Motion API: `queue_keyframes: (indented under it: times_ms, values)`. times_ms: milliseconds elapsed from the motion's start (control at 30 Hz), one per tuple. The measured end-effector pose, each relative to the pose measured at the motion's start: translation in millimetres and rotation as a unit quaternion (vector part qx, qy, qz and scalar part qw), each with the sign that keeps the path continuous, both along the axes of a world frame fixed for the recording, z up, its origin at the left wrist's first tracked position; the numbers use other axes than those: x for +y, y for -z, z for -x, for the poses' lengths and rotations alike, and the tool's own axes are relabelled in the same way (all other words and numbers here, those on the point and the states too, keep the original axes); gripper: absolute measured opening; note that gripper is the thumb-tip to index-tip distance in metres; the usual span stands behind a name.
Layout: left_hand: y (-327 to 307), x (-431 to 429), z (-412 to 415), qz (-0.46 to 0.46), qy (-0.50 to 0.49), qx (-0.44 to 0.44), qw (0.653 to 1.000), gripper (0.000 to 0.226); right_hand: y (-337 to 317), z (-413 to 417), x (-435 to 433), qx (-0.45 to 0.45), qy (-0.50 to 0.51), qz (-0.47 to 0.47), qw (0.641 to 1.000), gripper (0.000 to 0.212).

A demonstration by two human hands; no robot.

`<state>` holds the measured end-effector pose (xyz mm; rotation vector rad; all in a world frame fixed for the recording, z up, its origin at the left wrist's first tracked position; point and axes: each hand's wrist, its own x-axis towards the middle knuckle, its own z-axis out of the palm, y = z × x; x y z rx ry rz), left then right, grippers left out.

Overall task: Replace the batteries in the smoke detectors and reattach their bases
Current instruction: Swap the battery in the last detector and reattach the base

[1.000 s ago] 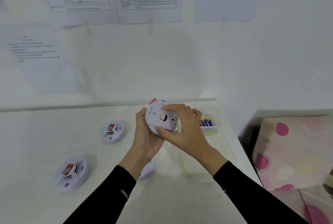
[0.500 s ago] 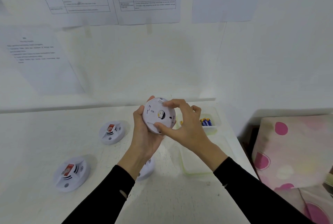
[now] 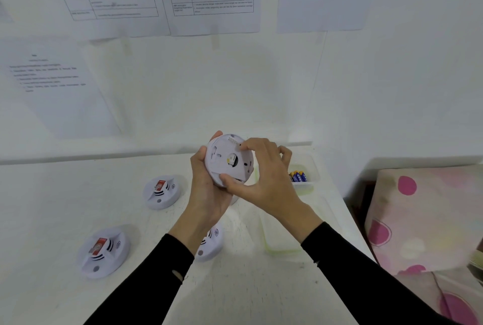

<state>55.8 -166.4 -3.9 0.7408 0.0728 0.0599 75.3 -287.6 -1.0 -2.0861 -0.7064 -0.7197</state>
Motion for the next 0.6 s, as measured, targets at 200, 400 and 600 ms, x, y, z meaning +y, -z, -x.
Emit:
queue_keyframes:
  times_ms: [200, 400, 600]
  values:
    - [-7, 4, 1, 0.010, -0.018, -0.017, 1.000, 0.041, -5, -3, 5, -0.030, 0.050, -0.003, 0.998, 0.066]
    - [-8, 20, 8, 0.000, -0.036, -0.009, 0.999, 0.040, -6, 2, 26, -0.014, 0.062, -0.002, 0.998, 0.068]
    - [-9, 49, 18, -0.008, -0.053, 0.003, 0.999, 0.041, -7, 15, 66, 0.039, 0.082, -0.003, 0.996, 0.068]
